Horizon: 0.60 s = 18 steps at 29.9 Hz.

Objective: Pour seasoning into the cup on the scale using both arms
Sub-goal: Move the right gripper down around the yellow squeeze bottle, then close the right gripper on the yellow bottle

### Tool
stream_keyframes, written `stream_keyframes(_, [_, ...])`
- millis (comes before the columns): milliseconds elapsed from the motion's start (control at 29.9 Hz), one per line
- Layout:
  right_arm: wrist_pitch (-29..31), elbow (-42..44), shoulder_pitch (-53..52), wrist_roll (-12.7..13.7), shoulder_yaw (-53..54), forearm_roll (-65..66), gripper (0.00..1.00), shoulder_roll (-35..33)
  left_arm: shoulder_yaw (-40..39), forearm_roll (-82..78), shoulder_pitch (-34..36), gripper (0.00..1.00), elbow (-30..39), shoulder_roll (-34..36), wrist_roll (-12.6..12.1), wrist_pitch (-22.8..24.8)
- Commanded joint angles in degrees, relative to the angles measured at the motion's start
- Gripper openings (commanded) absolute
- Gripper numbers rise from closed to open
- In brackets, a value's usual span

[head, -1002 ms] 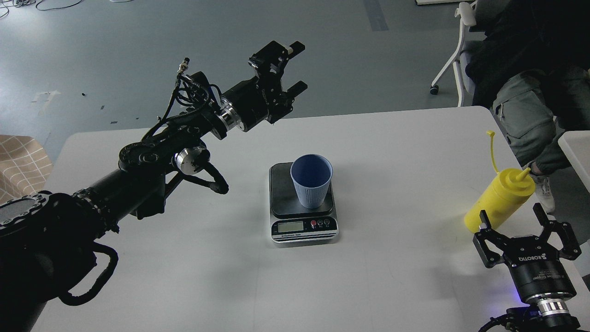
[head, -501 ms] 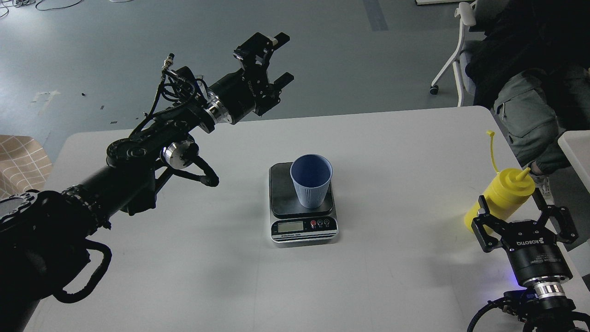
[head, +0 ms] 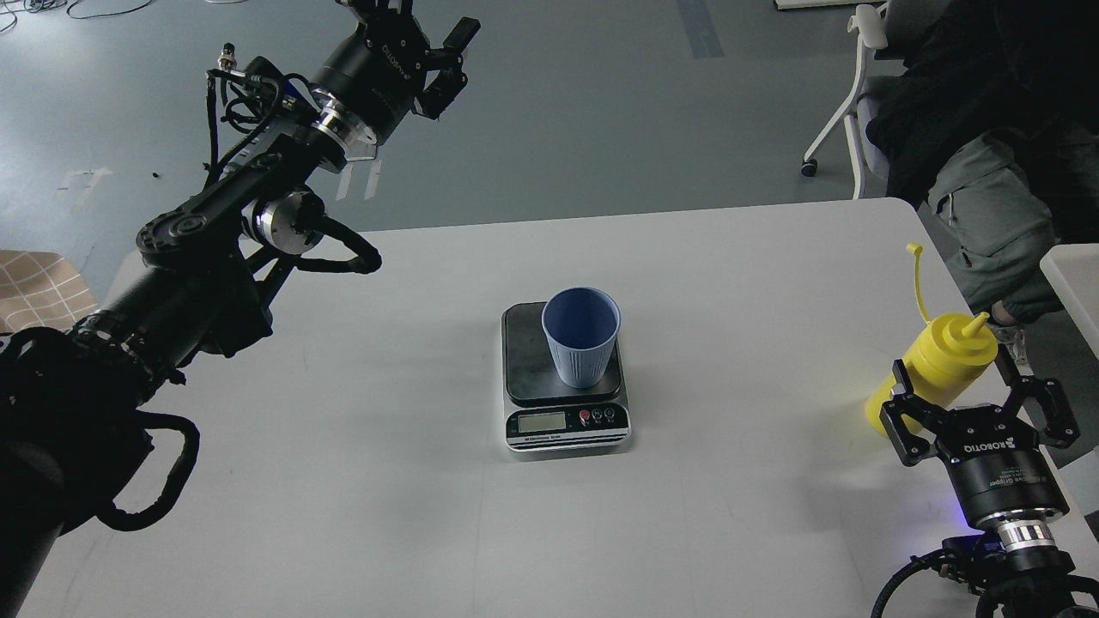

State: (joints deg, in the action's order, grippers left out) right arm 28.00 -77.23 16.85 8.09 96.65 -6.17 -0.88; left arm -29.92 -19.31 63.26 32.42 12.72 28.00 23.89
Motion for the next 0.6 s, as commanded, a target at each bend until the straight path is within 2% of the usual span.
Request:
stream_keyframes(0, [0.0, 0.1, -0.2, 0.0, 0.0, 0.2, 0.99, 0.0, -0.8, 0.2, 1.1, 0.98, 0.1, -0.1, 0.0, 0.9])
stream_keyframes(134, [0.0, 1.6, -1.6, 0.0, 0.1, 0.1, 0.99, 0.0, -0.9, 0.2, 1.1, 0.98, 0.0, -0.4, 0.0, 2.8])
stream_keyframes(568, [0.0, 10.6, -8.8, 0.0, -0.2, 2.3, 1.0, 0.7, -0.2, -0.5, 0.3, 0.98, 0.0, -0.8, 0.0, 2.8])
